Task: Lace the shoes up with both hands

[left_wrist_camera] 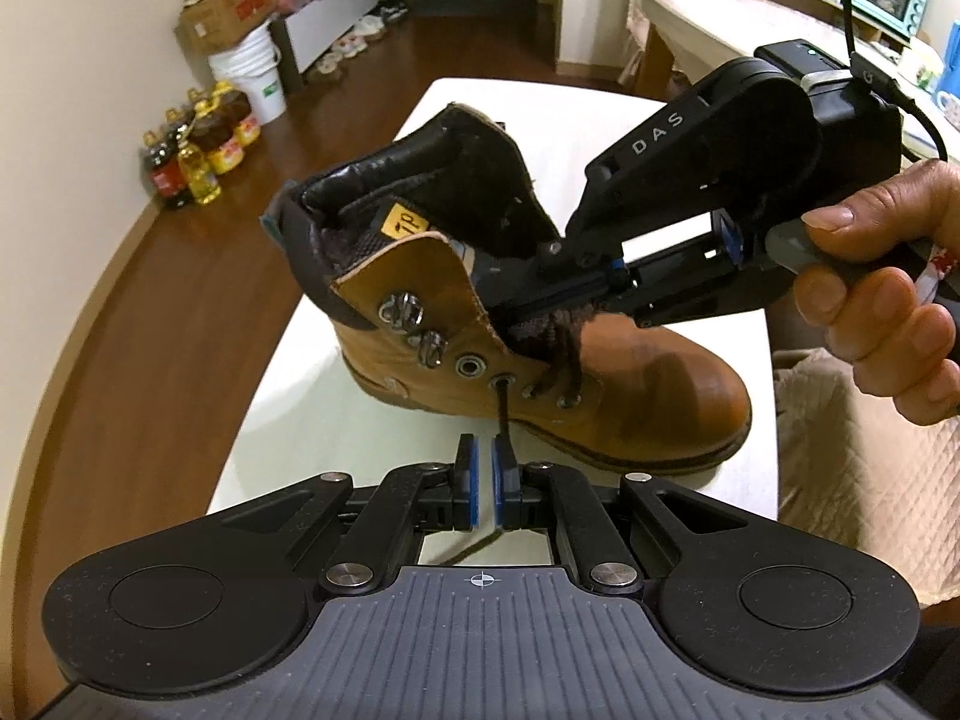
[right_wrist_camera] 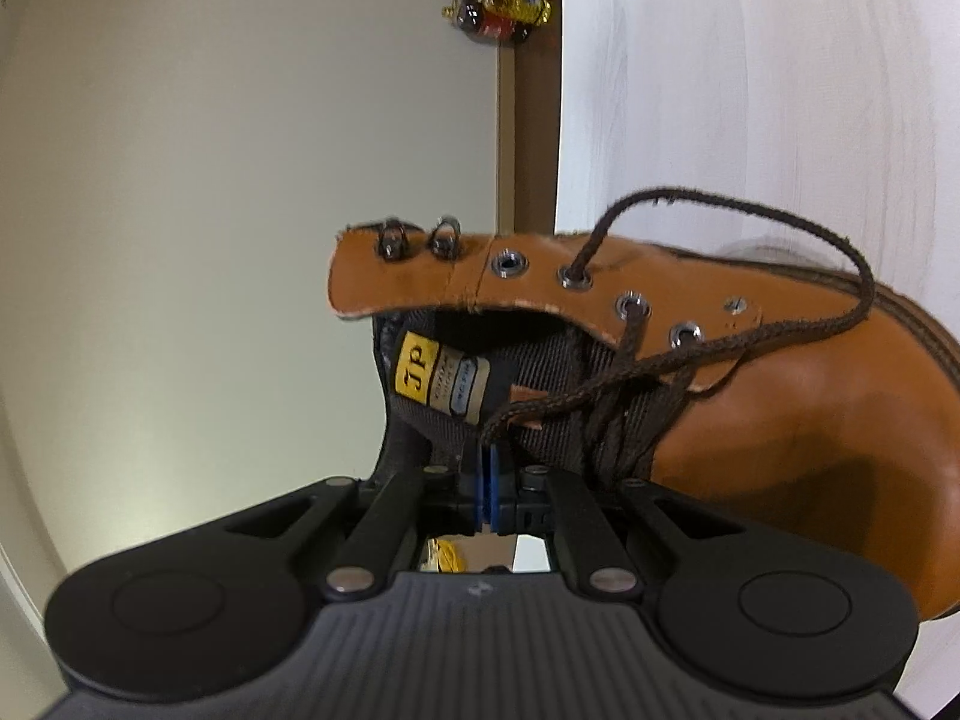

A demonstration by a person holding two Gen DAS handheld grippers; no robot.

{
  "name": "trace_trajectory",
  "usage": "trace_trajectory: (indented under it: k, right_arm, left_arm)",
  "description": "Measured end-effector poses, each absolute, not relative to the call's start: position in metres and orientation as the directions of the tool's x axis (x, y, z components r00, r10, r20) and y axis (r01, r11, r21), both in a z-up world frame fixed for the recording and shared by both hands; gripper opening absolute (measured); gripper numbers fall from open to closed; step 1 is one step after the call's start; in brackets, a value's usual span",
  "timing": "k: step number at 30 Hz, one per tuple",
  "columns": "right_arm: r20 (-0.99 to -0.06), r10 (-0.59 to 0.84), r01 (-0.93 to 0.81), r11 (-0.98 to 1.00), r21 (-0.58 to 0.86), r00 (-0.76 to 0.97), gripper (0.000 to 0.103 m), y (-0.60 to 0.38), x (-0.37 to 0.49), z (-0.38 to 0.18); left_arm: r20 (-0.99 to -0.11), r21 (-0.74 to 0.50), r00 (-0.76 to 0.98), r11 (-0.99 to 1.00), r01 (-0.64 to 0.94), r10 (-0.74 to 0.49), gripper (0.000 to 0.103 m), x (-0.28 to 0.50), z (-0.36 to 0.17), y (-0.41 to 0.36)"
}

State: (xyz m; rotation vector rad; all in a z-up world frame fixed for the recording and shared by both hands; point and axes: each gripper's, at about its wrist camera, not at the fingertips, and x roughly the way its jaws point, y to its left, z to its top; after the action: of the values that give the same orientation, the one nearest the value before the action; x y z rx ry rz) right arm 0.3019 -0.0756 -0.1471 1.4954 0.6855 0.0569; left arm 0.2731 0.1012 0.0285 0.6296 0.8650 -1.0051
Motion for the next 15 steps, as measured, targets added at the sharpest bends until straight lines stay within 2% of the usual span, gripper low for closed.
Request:
trace_trajectory:
  k: [2,12,15]
  right_arm:
    - [-0.391,0.462,0.379,0.124,0.917,0.796,0.003,-0.072,0.308,-0.148]
    - [-0.403,0.486,0.38,0.149,0.913,0.776,0.003,-0.066,0.317,-0.146]
    - [-0.405,0.487,0.381,0.154,0.912,0.774,0.003,-0.065,0.318,-0.146]
  left_arm:
    - [-0.846,0.079,0.277,0.406,0.91,-0.456,0.013,0.274,0.029,0.1]
    - [-0.831,0.123,0.298,0.367,0.922,-0.47,0.014,0.279,0.024,0.087]
    - [-0.826,0.135,0.288,0.326,0.936,-0.485,0.003,0.276,0.023,0.085]
